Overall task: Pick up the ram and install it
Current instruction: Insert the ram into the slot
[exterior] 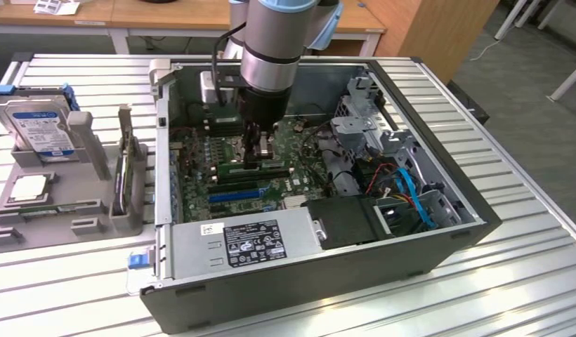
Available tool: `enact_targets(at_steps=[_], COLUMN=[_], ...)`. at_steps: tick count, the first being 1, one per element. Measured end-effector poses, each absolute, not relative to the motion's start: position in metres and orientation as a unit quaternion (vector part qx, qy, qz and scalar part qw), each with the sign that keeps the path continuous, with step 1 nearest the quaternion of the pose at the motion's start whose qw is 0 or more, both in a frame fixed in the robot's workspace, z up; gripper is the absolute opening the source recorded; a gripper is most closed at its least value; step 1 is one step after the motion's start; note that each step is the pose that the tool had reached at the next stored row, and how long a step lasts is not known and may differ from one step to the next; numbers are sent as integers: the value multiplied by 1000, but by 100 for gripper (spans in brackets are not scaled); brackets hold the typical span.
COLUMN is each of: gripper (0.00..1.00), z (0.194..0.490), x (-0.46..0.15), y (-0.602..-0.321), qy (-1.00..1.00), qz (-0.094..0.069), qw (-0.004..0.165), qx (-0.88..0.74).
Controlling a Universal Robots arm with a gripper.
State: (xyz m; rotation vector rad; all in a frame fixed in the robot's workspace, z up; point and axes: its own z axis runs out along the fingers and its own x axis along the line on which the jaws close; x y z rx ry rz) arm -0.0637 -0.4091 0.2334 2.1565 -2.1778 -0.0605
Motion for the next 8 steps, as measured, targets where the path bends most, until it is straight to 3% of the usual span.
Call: enact_targets(at_steps=[8], gripper=[12], z=[233], x=[-64], y=[-409], qy=[-704], qz=[-19], qw=[38], qx=[709])
